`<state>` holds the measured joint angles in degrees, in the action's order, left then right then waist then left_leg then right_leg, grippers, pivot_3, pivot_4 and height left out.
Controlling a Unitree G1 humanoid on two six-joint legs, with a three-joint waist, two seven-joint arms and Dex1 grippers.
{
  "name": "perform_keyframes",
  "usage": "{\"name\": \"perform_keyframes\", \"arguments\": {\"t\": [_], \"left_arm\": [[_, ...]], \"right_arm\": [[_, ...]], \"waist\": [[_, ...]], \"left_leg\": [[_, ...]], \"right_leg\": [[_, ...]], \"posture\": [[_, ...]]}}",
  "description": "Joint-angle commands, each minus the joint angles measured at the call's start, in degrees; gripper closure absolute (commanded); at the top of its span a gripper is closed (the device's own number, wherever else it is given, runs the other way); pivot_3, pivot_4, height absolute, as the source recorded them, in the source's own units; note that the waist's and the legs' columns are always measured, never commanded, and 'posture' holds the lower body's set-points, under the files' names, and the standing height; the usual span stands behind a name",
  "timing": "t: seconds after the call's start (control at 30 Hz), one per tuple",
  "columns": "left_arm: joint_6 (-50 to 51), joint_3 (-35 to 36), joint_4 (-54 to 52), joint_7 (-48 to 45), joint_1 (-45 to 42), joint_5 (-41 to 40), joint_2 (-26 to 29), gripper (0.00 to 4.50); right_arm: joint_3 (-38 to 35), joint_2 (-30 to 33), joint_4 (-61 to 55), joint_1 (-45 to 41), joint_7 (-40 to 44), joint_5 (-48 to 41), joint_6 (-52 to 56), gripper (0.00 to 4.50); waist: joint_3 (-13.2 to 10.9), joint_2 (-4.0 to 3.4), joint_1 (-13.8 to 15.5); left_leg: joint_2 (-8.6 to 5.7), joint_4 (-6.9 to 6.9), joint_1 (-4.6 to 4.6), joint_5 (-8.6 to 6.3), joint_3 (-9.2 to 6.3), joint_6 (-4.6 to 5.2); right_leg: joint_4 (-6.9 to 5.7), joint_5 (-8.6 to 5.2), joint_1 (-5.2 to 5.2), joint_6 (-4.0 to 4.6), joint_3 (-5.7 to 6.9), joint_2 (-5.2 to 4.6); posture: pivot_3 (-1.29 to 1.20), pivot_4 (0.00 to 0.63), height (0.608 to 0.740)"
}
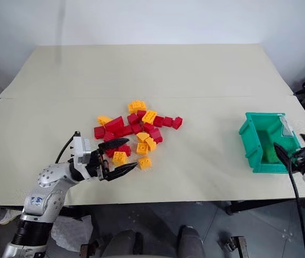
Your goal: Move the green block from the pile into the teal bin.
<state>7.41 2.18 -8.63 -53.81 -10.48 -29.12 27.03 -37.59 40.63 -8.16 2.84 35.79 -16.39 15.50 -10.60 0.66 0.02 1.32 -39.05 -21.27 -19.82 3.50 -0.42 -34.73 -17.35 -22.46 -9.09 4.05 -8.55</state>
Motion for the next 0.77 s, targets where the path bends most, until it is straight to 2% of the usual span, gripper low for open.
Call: {"name": "perform_keyframes", "arguments": {"t": [0.03, 0.2, 0.4, 0.53, 0.67, 0.77], "left_arm": [[-0.8, 3.6, -1.3, 0.2, 0.6, -0.3, 2.1, 0.0], [-2.7, 6.5, 1.3, 1.4, 1.5, 2.1, 4.3, 0.0], [-6.4, 9.5, 3.2, -1.0, 7.0, 4.8, 8.8, 0.0], [-11.4, 11.0, 4.8, -1.0, 8.8, 6.7, 9.6, 0.0], [-13.0, 12.8, 3.5, 0.7, 11.6, 6.9, 9.1, 0.0], [-13.8, 13.9, 1.6, 2.2, 14.2, 7.4, 9.0, 0.0]], "right_arm": [[-2.3, 1.5, 1.3, -3.2, 1.0, -1.3, -9.0, 0.02], [0.5, 1.1, -2.5, -5.9, 9.6, -10.8, -11.0, 0.02], [15.2, 2.4, -9.8, -1.0, 27.3, -15.5, -12.3, 0.02], [18.9, 1.1, -9.8, 1.6, 30.9, -17.4, -12.5, 0.02], [19.7, 0.0, -7.0, 5.1, 33.5, -16.8, -14.7, 0.02], [20.2, -1.1, -4.2, 4.4, 33.6, -15.6, -17.1, 0.02]], "waist": [[0.0, 0.0, 0.0], [0.0, -0.01, 0.0], [0.0, 0.0, 0.0], [0.0, 0.0, 0.5], [0.0, 0.0, 1.2], [0.0, 0.0, 1.2]], "left_leg": [[0.0, 0.0, 0.0, 0.0, 0.0, 0.0], [0.02, 0.01, 0.01, 0.0, 0.0, 0.0], [0.05, 0.02, 0.01, -0.04, 0.0, 0.06], [0.08, -0.05, -0.01, -0.1, 0.01, 0.11], [0.1, -0.06, 0.01, -0.13, 0.04, 0.1], [0.1, -0.06, 0.02, -0.14, 0.07, 0.09]], "right_leg": [[-0.01, 0.0, 0.0, 0.0, 0.0, 0.0], [-0.03, 0.0, -0.01, 0.0, 0.0, 0.01], [-0.04, 0.0, -0.02, 0.0, 0.01, 0.02], [0.01, 0.01, 0.0, -0.01, 0.05, 0.01], [0.03, 0.01, 0.01, -0.01, 0.06, 0.01], [0.01, 0.01, 0.0, -0.01, 0.06, 0.01]], "posture": [[0.0, 0.15, 0.74], [0.0, 0.15, 0.74], [0.0, 0.15, 0.74], [0.0, 0.15, 0.74], [0.0, 0.15, 0.74], [0.0, 0.15, 0.74]]}}
